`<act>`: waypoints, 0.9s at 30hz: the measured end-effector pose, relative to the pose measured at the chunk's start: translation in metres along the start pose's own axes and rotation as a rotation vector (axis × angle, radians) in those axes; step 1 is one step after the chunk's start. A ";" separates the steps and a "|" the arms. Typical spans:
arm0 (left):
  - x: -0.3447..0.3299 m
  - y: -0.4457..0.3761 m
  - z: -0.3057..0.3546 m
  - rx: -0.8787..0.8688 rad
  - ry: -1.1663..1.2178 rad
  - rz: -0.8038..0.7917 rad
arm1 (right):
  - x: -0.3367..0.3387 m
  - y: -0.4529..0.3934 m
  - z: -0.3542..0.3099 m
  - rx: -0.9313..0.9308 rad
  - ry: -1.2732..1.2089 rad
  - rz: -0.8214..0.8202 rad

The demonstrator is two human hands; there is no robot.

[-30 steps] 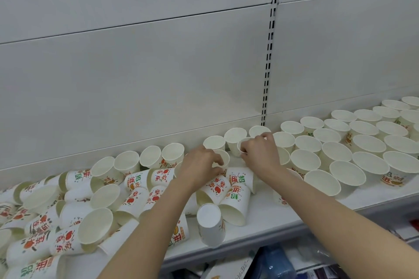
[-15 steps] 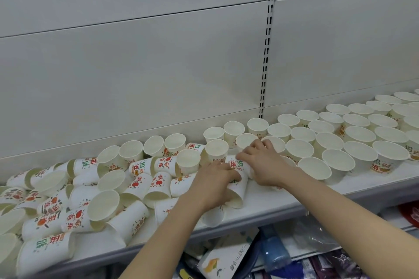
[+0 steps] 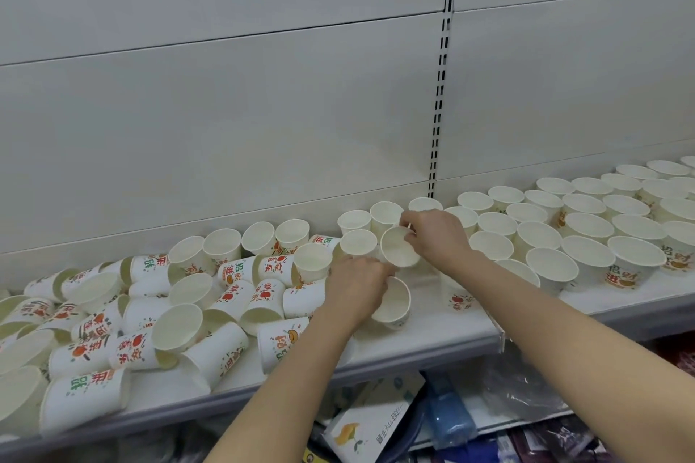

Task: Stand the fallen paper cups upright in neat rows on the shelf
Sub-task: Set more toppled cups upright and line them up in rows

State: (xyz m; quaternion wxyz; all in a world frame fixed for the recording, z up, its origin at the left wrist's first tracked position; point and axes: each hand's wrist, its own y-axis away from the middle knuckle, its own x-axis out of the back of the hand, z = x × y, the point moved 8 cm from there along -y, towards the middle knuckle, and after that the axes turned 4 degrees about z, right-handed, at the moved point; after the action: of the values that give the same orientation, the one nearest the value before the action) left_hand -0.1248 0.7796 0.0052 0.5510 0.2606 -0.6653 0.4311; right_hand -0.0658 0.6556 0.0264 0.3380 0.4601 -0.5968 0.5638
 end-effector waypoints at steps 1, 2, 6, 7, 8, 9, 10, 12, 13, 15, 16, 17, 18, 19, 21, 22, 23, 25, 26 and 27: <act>-0.004 -0.003 0.000 0.017 -0.016 -0.015 | -0.003 0.000 0.002 -0.025 -0.013 -0.030; -0.007 -0.006 0.000 0.030 -0.028 -0.031 | -0.007 0.001 0.003 -0.041 -0.019 -0.055; -0.015 -0.003 -0.007 0.109 -0.026 -0.059 | -0.021 0.007 0.001 -0.044 0.021 -0.099; -0.012 -0.001 -0.011 0.137 -0.010 -0.048 | -0.022 0.008 -0.001 -0.033 0.037 -0.094; -0.007 0.002 -0.016 0.170 0.024 -0.027 | -0.021 0.008 -0.002 -0.027 0.049 -0.089; 0.001 0.004 -0.021 0.201 0.067 0.002 | -0.018 0.008 -0.003 -0.018 0.060 -0.079; 0.010 0.009 -0.027 0.235 0.105 0.038 | -0.014 0.008 -0.003 -0.010 0.077 -0.073; 0.031 0.027 -0.039 0.310 0.169 0.130 | 0.000 0.012 -0.004 0.037 0.098 0.020; 0.039 0.039 -0.044 0.348 0.189 0.161 | 0.008 0.017 -0.004 0.067 0.061 0.102; 0.043 0.065 -0.053 0.422 0.180 0.141 | 0.024 0.040 -0.007 0.159 -0.177 0.276; 0.039 0.077 -0.056 0.446 0.144 0.085 | 0.026 0.057 -0.011 0.230 -0.288 0.324; 0.034 0.087 -0.056 0.457 0.098 0.015 | 0.025 0.075 -0.018 0.313 -0.337 0.338; 0.027 0.093 -0.055 0.459 0.059 -0.053 | 0.018 0.091 -0.025 0.395 -0.337 0.334; 0.020 0.097 -0.052 0.455 0.032 -0.107 | 0.010 0.103 -0.031 0.456 -0.313 0.317; 0.011 0.098 -0.046 0.435 -0.025 -0.157 | -0.009 0.114 -0.036 0.504 -0.256 0.261; 0.009 0.097 -0.043 0.424 -0.056 -0.162 | -0.015 0.115 -0.036 0.503 -0.236 0.253; 0.008 0.095 -0.042 0.416 -0.087 -0.164 | -0.018 0.114 -0.037 0.503 -0.225 0.253; 0.008 0.094 -0.040 0.422 -0.120 -0.160 | -0.014 0.115 -0.038 0.526 -0.215 0.278; 0.009 0.094 -0.040 0.430 -0.114 -0.151 | -0.013 0.116 -0.036 0.536 -0.201 0.288; 0.012 0.094 -0.039 0.440 -0.098 -0.129 | -0.012 0.117 -0.034 0.537 -0.182 0.292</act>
State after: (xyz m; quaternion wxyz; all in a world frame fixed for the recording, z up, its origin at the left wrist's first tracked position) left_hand -0.1851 0.8608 -0.0093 0.4744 0.4369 -0.5633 0.5164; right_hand -0.1741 0.6839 -0.0220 0.0652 0.4908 -0.5141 0.7004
